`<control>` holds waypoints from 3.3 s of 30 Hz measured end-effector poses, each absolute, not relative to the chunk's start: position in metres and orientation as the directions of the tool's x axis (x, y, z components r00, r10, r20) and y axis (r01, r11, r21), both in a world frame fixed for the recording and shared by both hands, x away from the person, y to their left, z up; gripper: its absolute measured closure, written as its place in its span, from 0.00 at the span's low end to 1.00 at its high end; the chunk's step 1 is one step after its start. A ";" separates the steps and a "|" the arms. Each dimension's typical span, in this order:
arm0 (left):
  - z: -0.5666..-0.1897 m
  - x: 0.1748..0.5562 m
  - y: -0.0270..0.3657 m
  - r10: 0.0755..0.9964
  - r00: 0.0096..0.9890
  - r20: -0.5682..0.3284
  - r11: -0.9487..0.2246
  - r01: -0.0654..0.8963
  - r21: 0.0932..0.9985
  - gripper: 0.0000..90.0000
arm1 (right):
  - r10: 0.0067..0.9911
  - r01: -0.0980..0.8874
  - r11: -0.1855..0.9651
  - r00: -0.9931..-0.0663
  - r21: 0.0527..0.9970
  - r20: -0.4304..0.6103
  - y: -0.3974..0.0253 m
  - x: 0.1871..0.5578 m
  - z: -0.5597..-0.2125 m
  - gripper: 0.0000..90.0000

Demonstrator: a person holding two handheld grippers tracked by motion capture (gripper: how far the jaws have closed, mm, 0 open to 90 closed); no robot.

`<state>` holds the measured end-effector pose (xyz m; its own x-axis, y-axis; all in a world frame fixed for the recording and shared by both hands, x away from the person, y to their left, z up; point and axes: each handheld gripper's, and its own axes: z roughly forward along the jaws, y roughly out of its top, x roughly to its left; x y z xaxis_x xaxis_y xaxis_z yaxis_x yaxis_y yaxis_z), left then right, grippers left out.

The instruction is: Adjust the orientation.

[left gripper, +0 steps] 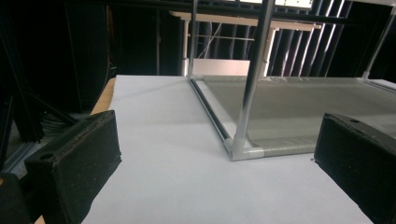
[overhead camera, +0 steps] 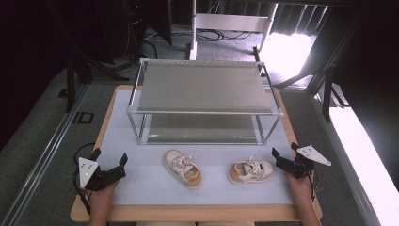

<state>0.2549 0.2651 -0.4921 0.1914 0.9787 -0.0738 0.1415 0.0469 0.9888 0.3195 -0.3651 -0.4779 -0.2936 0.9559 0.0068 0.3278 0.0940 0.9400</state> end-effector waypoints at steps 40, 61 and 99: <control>-0.457 0.279 0.261 0.819 0.573 -0.020 -0.369 0.553 0.747 0.00 | 0.954 0.338 0.091 -0.299 0.937 0.016 -0.365 0.320 -0.478 0.15; -0.437 0.284 0.254 0.741 0.671 -0.028 -0.599 0.679 0.425 0.02 | 0.955 0.338 0.093 -0.295 0.936 0.012 -0.365 0.321 -0.478 0.15; -0.382 0.296 0.147 0.566 0.821 -0.076 -0.784 0.565 0.257 0.02 | 0.954 0.339 0.091 -0.298 0.936 0.016 -0.365 0.321 -0.478 0.16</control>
<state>0.2961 0.1470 -0.3823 0.8209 0.5660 -0.0756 0.5645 -0.7844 0.2570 0.3206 -0.3651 -0.4780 -0.2984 0.9543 0.0157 0.3394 0.0907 0.9363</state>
